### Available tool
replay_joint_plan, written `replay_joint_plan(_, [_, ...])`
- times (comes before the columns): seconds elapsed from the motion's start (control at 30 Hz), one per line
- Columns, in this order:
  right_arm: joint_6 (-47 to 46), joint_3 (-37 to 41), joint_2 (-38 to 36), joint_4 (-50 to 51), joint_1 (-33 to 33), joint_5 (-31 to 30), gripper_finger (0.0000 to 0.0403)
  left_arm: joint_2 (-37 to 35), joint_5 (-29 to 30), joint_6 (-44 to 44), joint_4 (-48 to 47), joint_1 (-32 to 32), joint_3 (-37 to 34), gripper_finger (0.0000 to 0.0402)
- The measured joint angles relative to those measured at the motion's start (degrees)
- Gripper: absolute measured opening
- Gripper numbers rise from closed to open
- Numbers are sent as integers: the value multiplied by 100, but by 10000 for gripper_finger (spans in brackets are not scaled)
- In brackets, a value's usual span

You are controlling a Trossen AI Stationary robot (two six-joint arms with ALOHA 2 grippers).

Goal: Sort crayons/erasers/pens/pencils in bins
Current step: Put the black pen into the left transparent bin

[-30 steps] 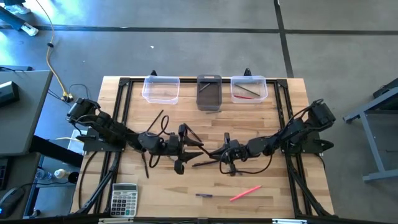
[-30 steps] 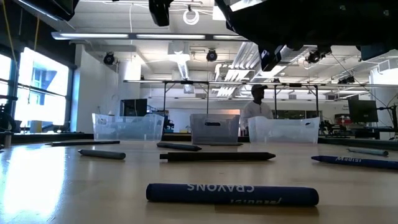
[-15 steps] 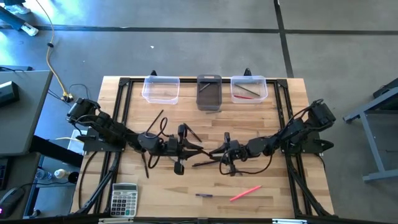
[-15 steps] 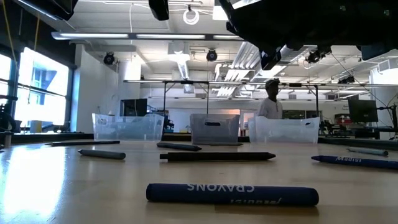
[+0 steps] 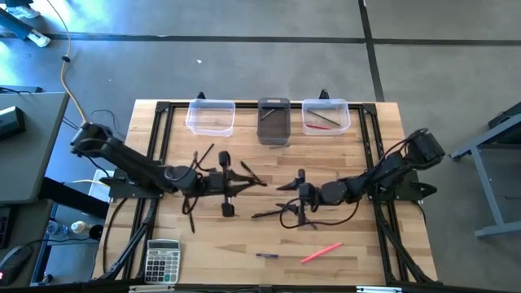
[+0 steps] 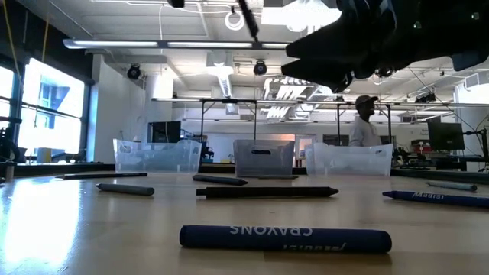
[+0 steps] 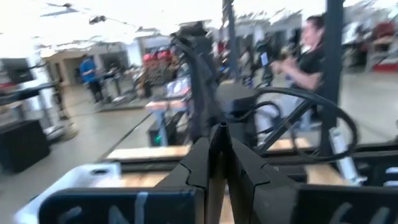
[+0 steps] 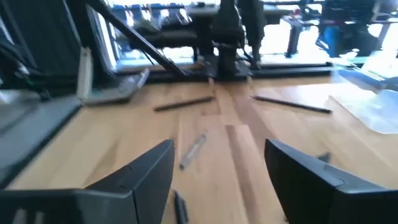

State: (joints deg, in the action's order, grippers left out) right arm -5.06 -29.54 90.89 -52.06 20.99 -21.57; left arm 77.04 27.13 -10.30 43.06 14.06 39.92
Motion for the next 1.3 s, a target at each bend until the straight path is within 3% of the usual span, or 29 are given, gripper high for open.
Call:
replay_joint_plan(0.13, [140, 0, -321, 730, 0, -188, 235, -581, 322, 4, -962, -101, 0, 13])
replay_joint_plan(0.27, [149, 0, -531, 1281, 0, -315, 197, -1068, 559, 115, -2035, -375, 41, 13])
replay_joint_plan(0.43, [92, 0, -603, 1951, -11, -431, 115, -1339, 934, 64, -4052, -1019, 575, 13])
replay_joint_plan(0.63, [-85, 0, -603, 2405, -11, -548, 12, -1096, 1111, -83, -6145, -2362, 1322, 13])
replay_joint_plan(0.8, [-4, 0, -603, 2401, -9, -553, 18, -661, 881, -653, -6621, -3569, 1456, 13])
replay_joint_plan(0.97, [53, 0, -603, 2401, -10, -556, 8, -4, 233, -1263, -6732, -4567, 1456, 13])
replay_joint_plan(1.3, [169, 0, -603, 2401, -11, -556, 1, 1078, -348, -2638, -6477, -5741, 1456, 13])
